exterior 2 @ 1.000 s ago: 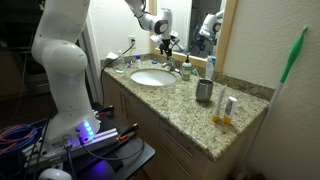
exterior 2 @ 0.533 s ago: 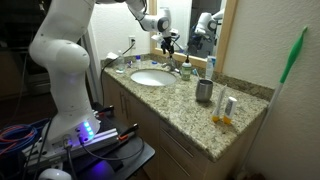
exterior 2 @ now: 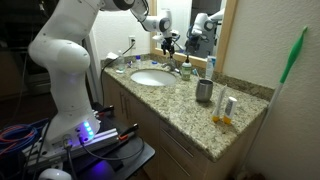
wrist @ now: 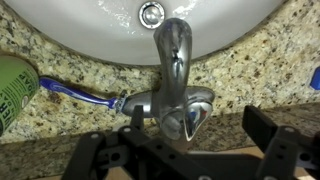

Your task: Open the tap

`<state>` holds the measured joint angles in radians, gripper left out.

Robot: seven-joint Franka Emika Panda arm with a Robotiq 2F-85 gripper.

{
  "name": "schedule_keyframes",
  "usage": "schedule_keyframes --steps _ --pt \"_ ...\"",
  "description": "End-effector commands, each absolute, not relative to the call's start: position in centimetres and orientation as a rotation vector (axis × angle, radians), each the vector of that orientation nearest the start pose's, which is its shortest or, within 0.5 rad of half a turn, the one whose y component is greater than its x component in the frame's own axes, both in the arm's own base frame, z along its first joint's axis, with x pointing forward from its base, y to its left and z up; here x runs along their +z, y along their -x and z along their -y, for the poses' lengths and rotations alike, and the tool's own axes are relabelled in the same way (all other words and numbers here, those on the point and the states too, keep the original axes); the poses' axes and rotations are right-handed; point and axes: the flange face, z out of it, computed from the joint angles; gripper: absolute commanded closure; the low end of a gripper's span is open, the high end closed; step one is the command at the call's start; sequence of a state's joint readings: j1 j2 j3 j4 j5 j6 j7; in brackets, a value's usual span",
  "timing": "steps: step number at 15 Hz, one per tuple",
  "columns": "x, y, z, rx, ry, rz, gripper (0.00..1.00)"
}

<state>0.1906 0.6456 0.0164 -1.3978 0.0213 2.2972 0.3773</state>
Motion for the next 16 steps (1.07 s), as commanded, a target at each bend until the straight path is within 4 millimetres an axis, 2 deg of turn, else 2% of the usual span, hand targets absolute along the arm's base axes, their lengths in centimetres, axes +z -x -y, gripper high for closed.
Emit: schedule_keyframes --steps 1,2,3,7,12,16 --pt "34.5 -74.3 -15.3 -0.315 3.045 -0.277 0.25" --pt "34.2 -74.4 -15.3 -0.307 3.053 -0.282 0.26" --pt "34.0 -74.5 -15.2 -0.302 3.05 -0.286 0.32" --pt "33.9 -74.7 -14.9 -0.305 3.049 -0.296 0.62" --pt "35.6 -73.9 -14.9 -0.288 3.007 -0.28 0.95" --pt "37.0 -73.2 -13.3 -0.298 2.883 -0.298 0.93"
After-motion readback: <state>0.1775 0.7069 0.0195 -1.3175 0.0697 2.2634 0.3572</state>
